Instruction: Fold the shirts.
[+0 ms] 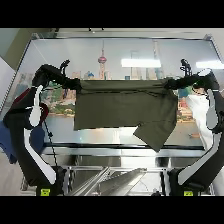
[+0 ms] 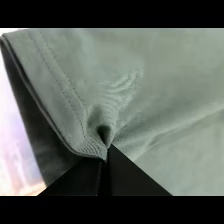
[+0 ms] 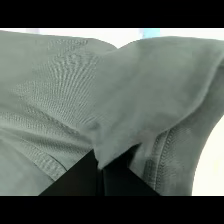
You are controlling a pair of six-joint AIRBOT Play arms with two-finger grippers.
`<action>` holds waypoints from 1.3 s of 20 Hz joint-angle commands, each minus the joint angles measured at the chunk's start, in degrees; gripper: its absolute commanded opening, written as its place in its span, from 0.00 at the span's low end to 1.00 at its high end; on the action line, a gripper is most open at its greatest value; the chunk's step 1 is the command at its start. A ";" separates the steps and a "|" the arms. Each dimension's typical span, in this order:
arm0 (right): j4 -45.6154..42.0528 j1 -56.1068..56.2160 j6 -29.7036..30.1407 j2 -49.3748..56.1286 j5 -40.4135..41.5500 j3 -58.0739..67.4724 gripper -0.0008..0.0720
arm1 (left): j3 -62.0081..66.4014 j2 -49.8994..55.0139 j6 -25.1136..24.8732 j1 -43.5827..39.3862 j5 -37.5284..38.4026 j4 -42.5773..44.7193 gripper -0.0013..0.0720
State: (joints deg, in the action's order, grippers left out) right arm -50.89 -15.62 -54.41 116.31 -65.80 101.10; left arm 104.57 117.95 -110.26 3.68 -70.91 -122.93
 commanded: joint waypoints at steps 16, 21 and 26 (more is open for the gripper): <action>-10.88 -1.36 -15.43 -12.37 -11.17 0.11 0.60 | 6.84 -6.91 11.34 -2.45 -16.63 17.97 0.96; -10.99 -7.54 -17.20 -22.43 -19.78 -10.86 0.46 | -23.58 -21.20 9.66 -1.51 -13.33 17.88 0.96; -10.82 -15.65 -17.81 -37.55 -15.80 -34.86 0.47 | -47.80 -31.19 7.96 -2.45 -3.89 15.43 0.96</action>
State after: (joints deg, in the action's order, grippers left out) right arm -61.84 -27.00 -71.61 86.59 -82.85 78.22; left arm 69.28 92.07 -101.03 1.56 -80.01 -105.38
